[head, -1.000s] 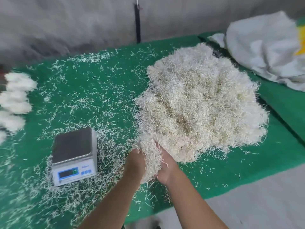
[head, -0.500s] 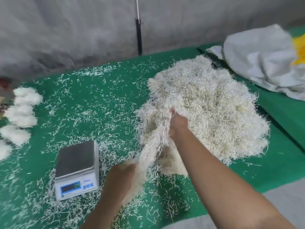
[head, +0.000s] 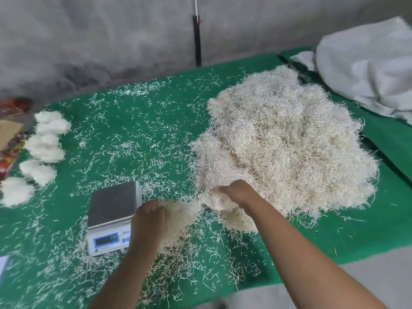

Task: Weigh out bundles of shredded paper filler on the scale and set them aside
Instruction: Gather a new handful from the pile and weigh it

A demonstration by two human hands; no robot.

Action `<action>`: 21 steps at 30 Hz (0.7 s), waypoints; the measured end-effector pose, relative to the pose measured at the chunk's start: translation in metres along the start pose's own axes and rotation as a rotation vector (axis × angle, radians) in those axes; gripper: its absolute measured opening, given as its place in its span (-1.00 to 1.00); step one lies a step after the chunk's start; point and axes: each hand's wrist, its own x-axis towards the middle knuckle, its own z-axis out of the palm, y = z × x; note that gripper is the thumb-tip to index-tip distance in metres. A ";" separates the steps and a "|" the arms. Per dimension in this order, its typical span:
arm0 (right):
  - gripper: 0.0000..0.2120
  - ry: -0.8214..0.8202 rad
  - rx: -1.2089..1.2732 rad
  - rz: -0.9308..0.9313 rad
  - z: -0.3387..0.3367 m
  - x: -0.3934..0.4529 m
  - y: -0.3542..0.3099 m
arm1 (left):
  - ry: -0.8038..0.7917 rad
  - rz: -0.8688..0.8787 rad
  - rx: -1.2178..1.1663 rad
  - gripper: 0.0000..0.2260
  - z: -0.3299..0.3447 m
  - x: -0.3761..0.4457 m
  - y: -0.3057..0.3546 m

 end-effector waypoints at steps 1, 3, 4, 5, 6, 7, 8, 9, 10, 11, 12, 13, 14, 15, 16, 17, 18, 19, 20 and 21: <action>-0.56 0.017 -0.065 -0.002 0.002 -0.007 0.006 | 0.006 -0.002 -0.038 -0.71 -0.001 -0.001 0.003; -0.52 0.097 -0.114 -0.073 0.012 -0.026 0.016 | 0.026 -0.005 -0.149 -0.73 -0.001 -0.004 0.005; -0.56 0.148 -0.067 -0.147 0.019 -0.040 0.019 | 0.022 -0.020 -0.199 -0.73 -0.001 -0.007 0.009; -0.64 0.173 0.046 -0.217 0.028 -0.055 0.019 | 0.014 -0.050 -0.285 -0.74 -0.001 -0.011 0.011; -0.70 0.149 0.188 -0.263 0.039 -0.070 0.018 | -0.009 -0.085 -0.380 -0.75 0.001 -0.015 0.015; -0.69 0.078 0.330 -0.287 0.051 -0.086 0.014 | -0.016 -0.118 -0.458 -0.76 0.003 -0.019 0.018; -0.62 -0.012 0.466 -0.292 0.065 -0.102 0.010 | -0.020 -0.127 -0.486 -0.76 0.008 -0.024 0.022; -0.52 -0.109 0.593 -0.271 0.079 -0.115 0.007 | -0.021 -0.109 -0.464 -0.75 0.014 -0.029 0.023; -0.46 -0.194 0.723 -0.237 0.094 -0.126 0.005 | -0.017 -0.074 -0.415 -0.74 0.021 -0.036 0.024; -0.45 -0.255 0.856 -0.196 0.106 -0.133 0.004 | -0.010 -0.026 -0.359 -0.73 0.028 -0.044 0.023; -0.48 -0.274 0.972 -0.149 0.117 -0.139 0.004 | 0.014 0.028 -0.292 -0.72 0.035 -0.053 0.022; -0.52 -0.277 1.072 -0.099 0.124 -0.144 0.004 | 0.051 0.091 -0.217 -0.70 0.041 -0.060 0.019; -0.56 -0.276 1.164 -0.055 0.129 -0.145 0.005 | 0.094 0.159 -0.131 -0.69 0.046 -0.066 0.016; -0.59 -0.272 1.231 -0.021 0.131 -0.146 0.008 | 0.128 0.226 -0.020 -0.71 0.049 -0.069 0.010; -0.61 -0.274 1.282 -0.001 0.132 -0.146 0.010 | 0.154 0.299 0.111 -0.76 0.049 -0.071 0.007; -0.64 -0.279 1.321 0.006 0.131 -0.145 0.011 | 0.166 0.381 0.235 -0.82 0.047 -0.070 0.005; -0.68 -0.287 1.354 0.006 0.129 -0.144 0.011 | 0.170 0.465 0.335 -0.83 0.044 -0.069 0.004; -0.68 -0.290 1.377 0.008 0.127 -0.143 0.011 | 0.160 0.539 0.412 -0.78 0.042 -0.066 0.004; -0.63 -0.303 1.404 0.019 0.125 -0.143 0.010 | 0.145 0.592 0.460 -0.74 0.039 -0.065 0.006; -0.54 -0.326 1.422 0.034 0.123 -0.145 0.007 | 0.147 0.630 0.482 -0.72 0.037 -0.065 0.009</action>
